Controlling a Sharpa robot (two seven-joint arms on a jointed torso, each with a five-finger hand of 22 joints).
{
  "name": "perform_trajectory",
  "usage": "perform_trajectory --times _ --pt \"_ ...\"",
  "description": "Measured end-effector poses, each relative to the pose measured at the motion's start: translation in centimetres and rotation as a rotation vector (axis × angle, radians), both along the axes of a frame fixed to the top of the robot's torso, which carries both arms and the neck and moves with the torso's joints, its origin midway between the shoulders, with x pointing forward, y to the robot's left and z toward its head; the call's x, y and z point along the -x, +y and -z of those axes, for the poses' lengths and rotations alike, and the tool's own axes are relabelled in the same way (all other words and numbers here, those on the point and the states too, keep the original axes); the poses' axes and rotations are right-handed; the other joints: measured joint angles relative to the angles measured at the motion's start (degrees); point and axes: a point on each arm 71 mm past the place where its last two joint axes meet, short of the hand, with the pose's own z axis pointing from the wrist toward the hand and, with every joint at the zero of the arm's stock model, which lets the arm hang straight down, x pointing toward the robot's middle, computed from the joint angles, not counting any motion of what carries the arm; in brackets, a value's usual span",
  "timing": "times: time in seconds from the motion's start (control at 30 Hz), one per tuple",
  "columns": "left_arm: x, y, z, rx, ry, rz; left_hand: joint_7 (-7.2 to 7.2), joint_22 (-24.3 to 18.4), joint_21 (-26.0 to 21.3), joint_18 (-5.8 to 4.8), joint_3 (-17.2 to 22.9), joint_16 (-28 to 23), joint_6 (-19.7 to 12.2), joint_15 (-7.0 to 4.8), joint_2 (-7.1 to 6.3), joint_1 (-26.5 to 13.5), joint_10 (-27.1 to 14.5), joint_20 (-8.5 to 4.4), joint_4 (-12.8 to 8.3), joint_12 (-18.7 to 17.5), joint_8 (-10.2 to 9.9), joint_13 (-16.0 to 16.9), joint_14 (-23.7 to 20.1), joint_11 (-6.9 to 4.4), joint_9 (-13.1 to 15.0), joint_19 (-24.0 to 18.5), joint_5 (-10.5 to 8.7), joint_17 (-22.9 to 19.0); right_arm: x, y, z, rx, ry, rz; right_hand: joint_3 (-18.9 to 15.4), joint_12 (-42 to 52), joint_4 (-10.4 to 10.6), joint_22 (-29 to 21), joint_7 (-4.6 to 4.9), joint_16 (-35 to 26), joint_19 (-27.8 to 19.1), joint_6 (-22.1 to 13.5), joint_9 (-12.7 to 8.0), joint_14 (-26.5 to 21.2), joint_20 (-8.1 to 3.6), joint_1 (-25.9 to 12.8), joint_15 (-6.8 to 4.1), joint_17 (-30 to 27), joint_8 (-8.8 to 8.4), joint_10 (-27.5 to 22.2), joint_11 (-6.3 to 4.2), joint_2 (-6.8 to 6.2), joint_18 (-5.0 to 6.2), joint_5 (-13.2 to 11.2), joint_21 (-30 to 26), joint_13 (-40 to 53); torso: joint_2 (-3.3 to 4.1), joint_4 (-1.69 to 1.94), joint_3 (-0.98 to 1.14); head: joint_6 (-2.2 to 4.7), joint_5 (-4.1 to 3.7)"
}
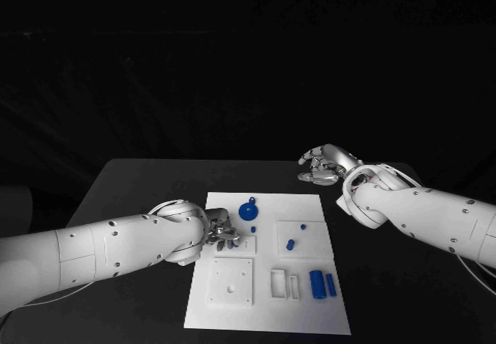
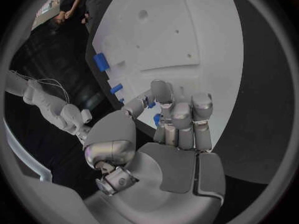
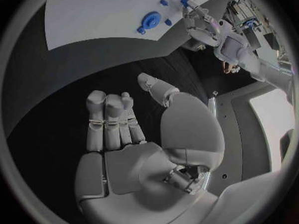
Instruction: Assemble the parts on the task board
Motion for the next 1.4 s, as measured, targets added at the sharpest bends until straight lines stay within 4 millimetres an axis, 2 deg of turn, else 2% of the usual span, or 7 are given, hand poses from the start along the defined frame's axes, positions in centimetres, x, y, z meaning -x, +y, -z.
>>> perform_trajectory --times 0.33,0.53,0.6,0.9,1.07,1.23,1.4 --pt "-0.05 -0.11 -0.01 -0.004 0.005 0.005 -0.05 0.1 0.0 0.0 -0.3 0.2 0.2 -0.25 0.22 -0.5 0.0 0.01 0.3 0.5 -0.3 0.2 0.0 0.0 -0.1 0.0 -0.23 0.0 0.0 -0.02 0.01 0.001 0.001 0.0 0.0 0.2 0.0 0.0 -0.02 0.0 0.0 0.0 0.0 0.0 0.01 0.2 0.0 -0.1 0.0 -0.2 -0.2 0.23 0.0 0.4 -0.2 -0.2 -0.01 -0.02 0.02 -0.05 0.01" --pt "-0.09 -0.16 0.0 -0.005 0.006 0.006 -0.33 0.1 0.0 0.02 -0.7 0.5 0.7 -0.35 0.19 -1.1 -0.2 -0.12 0.7 1.1 -0.7 0.3 0.1 0.21 -0.2 -0.1 -2.58 -0.1 -0.01 0.0 0.05 0.001 0.003 0.0 0.0 0.2 0.0 0.0 0.23 0.0 0.0 0.0 0.0 0.0 0.01 0.2 0.0 -0.1 0.0 -0.2 -0.2 0.23 0.0 0.9 -0.2 -0.3 -0.01 -0.01 0.02 -0.01 -0.09" --pt "-0.02 -0.27 0.1 -0.006 0.01 0.008 -0.59 0.1 0.0 0.04 0.1 0.5 1.3 -0.65 0.3 -1.3 -0.2 -0.12 2.3 1.2 -0.7 0.3 0.4 0.2 -0.2 -0.1 -4.39 -0.1 -0.01 0.03 0.07 0.001 0.004 -0.001 0.0 0.2 0.0 0.0 0.23 0.0 0.0 0.0 0.0 0.0 0.01 0.2 0.0 -0.1 0.0 -0.2 -0.2 0.23 0.0 1.0 -0.2 -0.3 -0.01 -0.01 0.02 0.03 -0.12" --pt "0.1 -0.39 0.34 -0.013 0.02 0.013 -0.89 0.2 0.0 0.07 0.5 0.5 2.5 -0.73 0.23 -1.9 -0.2 -0.12 2.9 1.5 -1.0 0.3 0.5 0.19 -0.2 -0.1 -6.22 -0.2 -0.01 0.0 0.14 0.003 0.007 -0.001 0.0 0.2 0.0 0.0 0.22 0.0 0.0 0.0 0.0 0.0 -0.02 0.2 0.0 -0.1 0.0 -0.2 -0.2 0.23 0.0 1.3 -0.2 -0.3 0.0 -0.01 0.02 0.05 -0.21" --pt "0.07 -0.39 0.37 -0.016 0.022 0.012 -1.71 0.2 0.0 0.1 0.4 0.5 3.7 -0.73 -0.73 -1.4 -0.3 -0.11 3.2 1.5 -1.2 0.3 0.5 0.32 -0.2 -0.1 -7.62 -0.3 -0.01 -0.02 0.16 0.003 0.008 0.0 0.0 0.2 0.0 0.0 0.2 0.0 0.1 0.0 0.0 0.0 -0.1 0.2 0.0 -0.1 0.0 -0.2 -0.2 0.23 -0.01 1.3 -0.2 -0.4 0.01 0.0 0.02 0.07 -0.25" --pt "0.05 -0.38 0.4 -0.017 0.023 0.012 -2.83 0.2 0.0 0.62 0.2 0.6 5.1 -1.05 -1.83 -1.6 -0.4 -0.11 4.7 1.8 -1.5 0.2 0.8 0.41 -0.2 -0.1 -12.13 -0.4 0.0 -0.03 0.19 0.003 0.009 0.0 0.0 0.2 0.0 0.0 0.17 0.0 0.1 0.1 0.0 0.0 -0.1 0.2 0.0 -0.1 0.0 -0.2 -0.2 0.23 0.0 1.3 -0.2 -0.4 0.01 0.01 0.01 0.08 -0.3" --pt "-0.04 -0.24 0.42 -0.019 0.022 0.008 -4.46 0.2 0.0 2.29 -1.1 0.7 6.7 -2.18 -5.16 -2.8 -1.5 -0.11 6.8 2.0 -1.6 0.1 1.9 -0.63 -0.2 -0.1 -15.4 -0.5 0.0 -0.07 0.23 0.004 0.01 0.0 0.0 0.2 0.0 0.0 0.15 0.0 0.1 0.1 0.0 0.0 -0.1 0.2 0.0 -0.1 0.0 -0.2 -0.2 0.23 0.0 1.3 -0.2 -0.4 0.01 0.03 0.0 0.1 -0.31"
